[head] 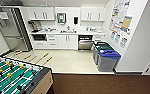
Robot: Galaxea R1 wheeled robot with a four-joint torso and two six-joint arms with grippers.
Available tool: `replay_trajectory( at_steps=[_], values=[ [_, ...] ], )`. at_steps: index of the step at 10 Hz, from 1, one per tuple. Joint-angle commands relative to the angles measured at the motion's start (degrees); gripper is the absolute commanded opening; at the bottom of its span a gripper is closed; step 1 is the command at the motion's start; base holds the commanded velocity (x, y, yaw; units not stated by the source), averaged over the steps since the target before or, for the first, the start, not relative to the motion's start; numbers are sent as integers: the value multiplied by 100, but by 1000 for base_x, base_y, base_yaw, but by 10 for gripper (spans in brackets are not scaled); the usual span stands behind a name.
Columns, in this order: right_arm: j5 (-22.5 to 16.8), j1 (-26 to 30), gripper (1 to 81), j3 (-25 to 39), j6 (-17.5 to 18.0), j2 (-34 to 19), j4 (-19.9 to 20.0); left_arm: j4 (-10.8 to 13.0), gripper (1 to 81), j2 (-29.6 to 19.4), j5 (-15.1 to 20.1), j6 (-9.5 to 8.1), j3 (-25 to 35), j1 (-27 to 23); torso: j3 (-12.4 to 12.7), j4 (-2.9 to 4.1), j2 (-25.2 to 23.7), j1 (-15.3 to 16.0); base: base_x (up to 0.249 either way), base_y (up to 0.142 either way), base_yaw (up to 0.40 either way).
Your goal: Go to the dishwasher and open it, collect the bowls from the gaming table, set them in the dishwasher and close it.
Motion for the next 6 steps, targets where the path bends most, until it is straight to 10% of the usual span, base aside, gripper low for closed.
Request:
replay_trajectory(
  at_steps=[1,6],
  values=[
    [-278,179,10,46,-8,12,-30,65,10,-47,205,37,-9,-134,0,0,0,0,153,0,0],
    [-278,170,10,46,-8,12,-30,74,10,-38,214,45,-9,-134,0,0,0,0,153,-63,0]
  ],
)
